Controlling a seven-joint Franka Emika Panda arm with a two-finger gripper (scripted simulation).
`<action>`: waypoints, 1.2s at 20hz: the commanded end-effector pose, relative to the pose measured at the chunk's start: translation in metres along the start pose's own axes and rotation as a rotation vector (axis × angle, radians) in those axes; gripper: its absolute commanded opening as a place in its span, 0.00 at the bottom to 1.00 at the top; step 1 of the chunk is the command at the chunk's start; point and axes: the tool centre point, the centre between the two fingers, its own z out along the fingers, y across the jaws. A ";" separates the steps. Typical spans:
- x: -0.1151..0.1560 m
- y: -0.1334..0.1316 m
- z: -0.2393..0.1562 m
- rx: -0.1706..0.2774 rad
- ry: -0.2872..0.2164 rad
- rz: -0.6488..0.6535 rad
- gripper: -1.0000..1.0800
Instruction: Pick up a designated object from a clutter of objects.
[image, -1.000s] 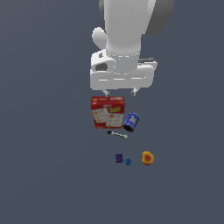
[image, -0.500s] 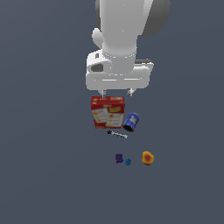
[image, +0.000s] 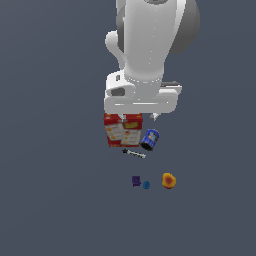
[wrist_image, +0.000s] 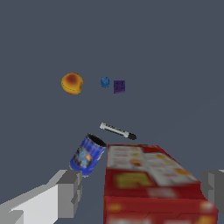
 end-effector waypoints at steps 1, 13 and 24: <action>0.012 -0.007 0.010 -0.001 0.001 0.008 0.96; 0.081 -0.062 0.090 -0.001 0.014 0.063 0.96; 0.119 -0.115 0.173 0.006 0.024 0.111 0.96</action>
